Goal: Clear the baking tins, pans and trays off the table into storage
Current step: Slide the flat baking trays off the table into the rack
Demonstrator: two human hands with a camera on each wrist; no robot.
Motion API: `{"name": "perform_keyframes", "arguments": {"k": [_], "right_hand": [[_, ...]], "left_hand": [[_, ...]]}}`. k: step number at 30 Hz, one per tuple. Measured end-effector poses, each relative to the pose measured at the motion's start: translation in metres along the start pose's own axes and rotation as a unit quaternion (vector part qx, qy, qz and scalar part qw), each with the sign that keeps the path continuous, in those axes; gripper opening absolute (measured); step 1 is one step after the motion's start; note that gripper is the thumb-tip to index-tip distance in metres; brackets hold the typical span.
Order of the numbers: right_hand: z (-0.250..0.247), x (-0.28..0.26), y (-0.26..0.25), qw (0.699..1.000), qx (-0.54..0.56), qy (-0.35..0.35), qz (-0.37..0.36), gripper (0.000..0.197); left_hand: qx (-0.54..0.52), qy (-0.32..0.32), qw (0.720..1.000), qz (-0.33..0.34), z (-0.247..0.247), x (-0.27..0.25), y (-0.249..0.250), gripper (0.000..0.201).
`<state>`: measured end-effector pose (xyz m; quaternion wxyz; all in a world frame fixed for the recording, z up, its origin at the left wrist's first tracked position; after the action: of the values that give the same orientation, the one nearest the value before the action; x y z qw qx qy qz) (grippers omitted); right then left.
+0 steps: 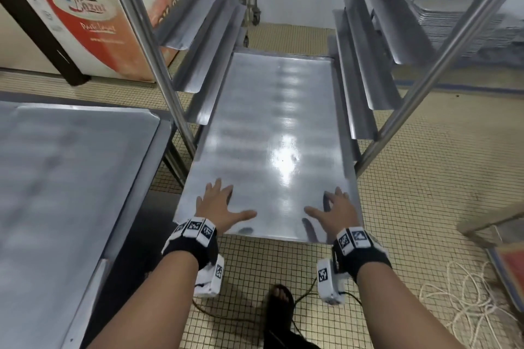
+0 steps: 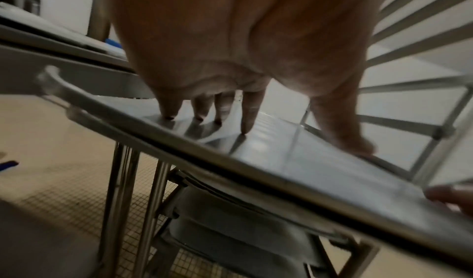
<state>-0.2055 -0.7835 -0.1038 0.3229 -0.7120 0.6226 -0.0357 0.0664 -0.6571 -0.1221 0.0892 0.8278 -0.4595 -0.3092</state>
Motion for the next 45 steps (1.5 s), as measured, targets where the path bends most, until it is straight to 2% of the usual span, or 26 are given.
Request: {"name": "perform_keyframes", "arguments": {"k": [4,6,7,9,12,19,29,33,38,45], "right_hand": [[0.018,-0.031,0.001,0.995,-0.049,-0.031,-0.082,0.117],[0.025,-0.040,0.004,0.985,-0.122,-0.034,-0.121,0.128],[0.028,-0.040,0.006,0.977,-0.165,-0.029,-0.131,0.126],[0.033,-0.038,0.006,0.962,-0.228,0.004,-0.151,0.108],[0.037,-0.034,0.002,0.947,-0.264,0.073,-0.167,0.090],[0.034,-0.006,-0.004,0.936,-0.282,0.111,-0.181,0.092],[0.016,0.067,-0.024,0.939,-0.282,0.093,-0.173,0.097],[0.006,0.096,-0.035,0.938,-0.284,0.086,-0.177,0.093],[-0.002,0.131,-0.045,0.940,-0.276,0.085,-0.181,0.094],[-0.013,0.166,-0.060,0.938,-0.264,0.107,-0.195,0.086]], "left_hand": [[0.066,-0.015,0.996,0.059,0.016,-0.020,0.000,0.135],[0.117,-0.008,0.991,0.071,0.022,-0.019,-0.002,0.131],[0.158,0.004,0.985,0.071,0.024,-0.017,-0.002,0.123],[0.236,0.028,0.970,0.056,0.027,-0.015,0.000,0.107],[0.286,0.053,0.956,0.036,0.031,-0.011,0.007,0.100],[0.306,0.063,0.949,0.033,0.028,0.017,0.013,0.101],[0.300,0.071,0.951,0.030,0.002,0.085,0.032,0.109],[0.298,0.075,0.951,0.021,-0.009,0.116,0.040,0.116],[0.290,0.086,0.953,0.023,-0.024,0.148,0.050,0.115],[0.283,0.114,0.952,0.037,-0.043,0.183,0.061,0.110]]}}
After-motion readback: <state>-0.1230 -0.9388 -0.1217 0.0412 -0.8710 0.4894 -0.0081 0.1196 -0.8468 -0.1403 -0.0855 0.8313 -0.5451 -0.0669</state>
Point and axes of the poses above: each hand's wrist, its own x-axis towards the middle knuckle, its own z-axis out of the palm, y = z × x, the point moved 9 cm from there along x, towards the middle knuckle, and after that the axes turned 1 degree about y, right-handed, at the moved point
